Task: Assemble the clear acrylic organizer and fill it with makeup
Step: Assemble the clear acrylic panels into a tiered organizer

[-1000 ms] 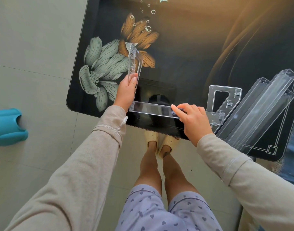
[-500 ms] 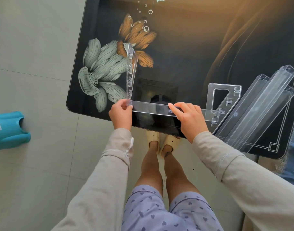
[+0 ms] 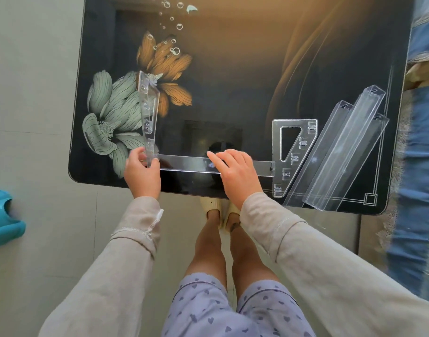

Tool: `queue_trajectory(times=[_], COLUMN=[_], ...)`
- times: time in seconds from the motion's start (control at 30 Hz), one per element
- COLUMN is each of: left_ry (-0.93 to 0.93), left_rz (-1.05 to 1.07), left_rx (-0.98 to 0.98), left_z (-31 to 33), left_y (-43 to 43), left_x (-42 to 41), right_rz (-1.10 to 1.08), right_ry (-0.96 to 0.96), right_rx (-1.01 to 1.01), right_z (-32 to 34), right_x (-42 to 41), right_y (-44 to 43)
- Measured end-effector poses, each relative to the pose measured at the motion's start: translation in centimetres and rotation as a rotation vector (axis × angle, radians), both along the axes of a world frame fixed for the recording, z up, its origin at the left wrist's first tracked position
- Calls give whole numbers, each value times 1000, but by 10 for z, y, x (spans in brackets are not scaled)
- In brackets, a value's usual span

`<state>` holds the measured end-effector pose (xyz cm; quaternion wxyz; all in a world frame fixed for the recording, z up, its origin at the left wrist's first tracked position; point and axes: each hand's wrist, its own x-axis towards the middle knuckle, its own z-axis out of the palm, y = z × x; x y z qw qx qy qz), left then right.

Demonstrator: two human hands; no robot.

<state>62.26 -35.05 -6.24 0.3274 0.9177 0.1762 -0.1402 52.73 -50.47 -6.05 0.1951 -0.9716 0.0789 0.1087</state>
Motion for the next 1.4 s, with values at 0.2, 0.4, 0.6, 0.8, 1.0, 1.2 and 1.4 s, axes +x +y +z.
queue_trajectory(times=[0.2,0.4,0.6,0.8,1.0,1.2,1.4], left_ry=[-414,-150,-109,-106,-36,-35,-10], left_rz=[-302,-1282,-1381,-1105,-1025,-983,-1003], left_rx=[140,195,252,2,-77,-119,-107], left_z=[16,-3,-19,-22,-23,-21,-17], left_y=[-34,-106,-152,-154,-150,-148,-146], left_x=[-45,-76,-87,-86,-78,-79,-76], right_rz=[-643,-1299,-1352,-1527,-1709,-1779,-1721], right_ry=[-268,-74,91,144,220,294,323], right_rx=[243,576,674,725,817,844,801], right_z=[15,17,15,15,9,14,11], right_x=[-29,-38,-32,-19,-13,-13,-19], right_y=[-17,-44,-55,-64,-77,-86,-80])
